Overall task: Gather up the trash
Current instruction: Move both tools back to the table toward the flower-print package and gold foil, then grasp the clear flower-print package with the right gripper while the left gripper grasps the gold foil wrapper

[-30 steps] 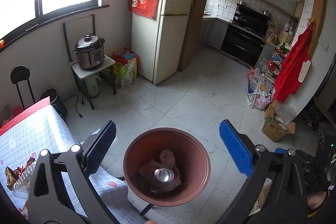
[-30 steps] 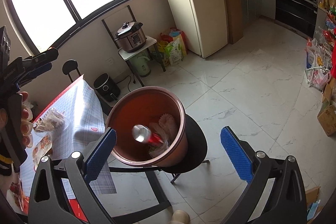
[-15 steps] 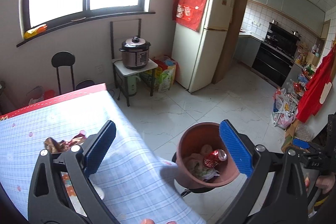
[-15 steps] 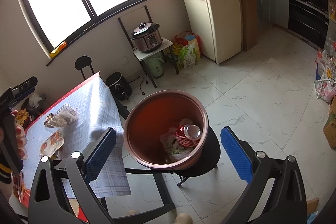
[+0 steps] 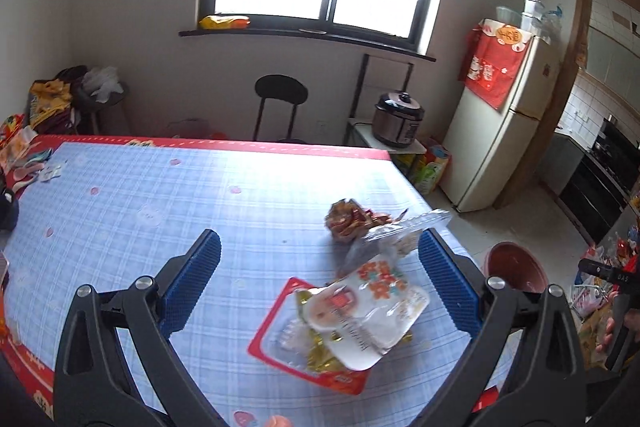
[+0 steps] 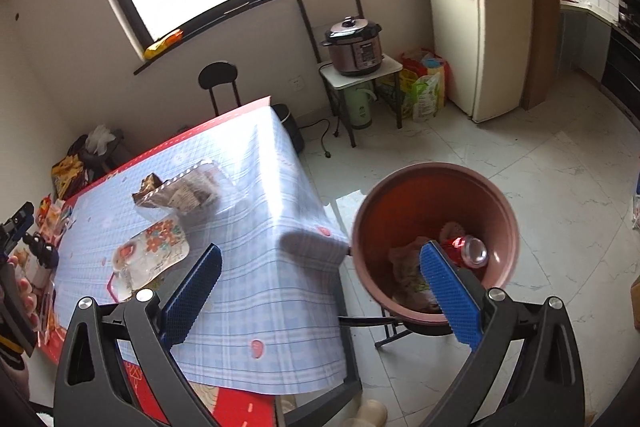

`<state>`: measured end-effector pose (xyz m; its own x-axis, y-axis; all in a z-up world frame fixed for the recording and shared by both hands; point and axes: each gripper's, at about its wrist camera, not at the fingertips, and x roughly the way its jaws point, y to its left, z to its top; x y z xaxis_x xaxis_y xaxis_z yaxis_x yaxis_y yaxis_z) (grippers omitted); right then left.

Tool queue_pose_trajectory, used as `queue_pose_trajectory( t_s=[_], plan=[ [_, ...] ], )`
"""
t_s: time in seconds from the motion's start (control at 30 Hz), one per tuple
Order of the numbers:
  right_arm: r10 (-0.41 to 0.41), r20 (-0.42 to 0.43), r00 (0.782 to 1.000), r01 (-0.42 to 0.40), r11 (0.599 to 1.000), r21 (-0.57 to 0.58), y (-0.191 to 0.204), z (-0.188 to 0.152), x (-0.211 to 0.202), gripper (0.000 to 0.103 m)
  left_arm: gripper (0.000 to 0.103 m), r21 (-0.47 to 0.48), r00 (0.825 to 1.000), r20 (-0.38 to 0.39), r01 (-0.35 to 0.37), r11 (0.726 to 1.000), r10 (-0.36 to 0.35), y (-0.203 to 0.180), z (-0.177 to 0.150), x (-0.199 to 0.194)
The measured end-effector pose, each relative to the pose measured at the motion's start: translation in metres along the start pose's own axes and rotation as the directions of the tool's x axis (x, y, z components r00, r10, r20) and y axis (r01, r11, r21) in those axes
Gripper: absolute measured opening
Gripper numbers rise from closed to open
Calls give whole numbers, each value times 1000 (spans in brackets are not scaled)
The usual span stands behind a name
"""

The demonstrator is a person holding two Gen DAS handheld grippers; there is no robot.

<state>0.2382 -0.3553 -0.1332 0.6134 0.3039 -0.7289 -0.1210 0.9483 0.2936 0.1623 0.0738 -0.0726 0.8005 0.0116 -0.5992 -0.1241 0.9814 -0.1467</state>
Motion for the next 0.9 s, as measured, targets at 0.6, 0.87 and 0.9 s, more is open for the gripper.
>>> queue_pose_trajectory(
  t_s=[0.6, 0.87, 0.9],
  plan=[
    [201, -303, 931, -198, 979, 42, 176, -36, 168, 98, 98, -55, 985, -166, 29, 998, -38, 86, -75, 48],
    [245, -328, 912, -179, 959, 219, 182, -48, 215, 98, 98, -34, 977, -204, 63, 997, -69, 89, -79, 64],
    [266, -327, 907, -194, 952, 237, 183, -49, 218, 98, 98, -34, 976, -208, 66, 997, -71, 90, -80, 66]
  ],
)
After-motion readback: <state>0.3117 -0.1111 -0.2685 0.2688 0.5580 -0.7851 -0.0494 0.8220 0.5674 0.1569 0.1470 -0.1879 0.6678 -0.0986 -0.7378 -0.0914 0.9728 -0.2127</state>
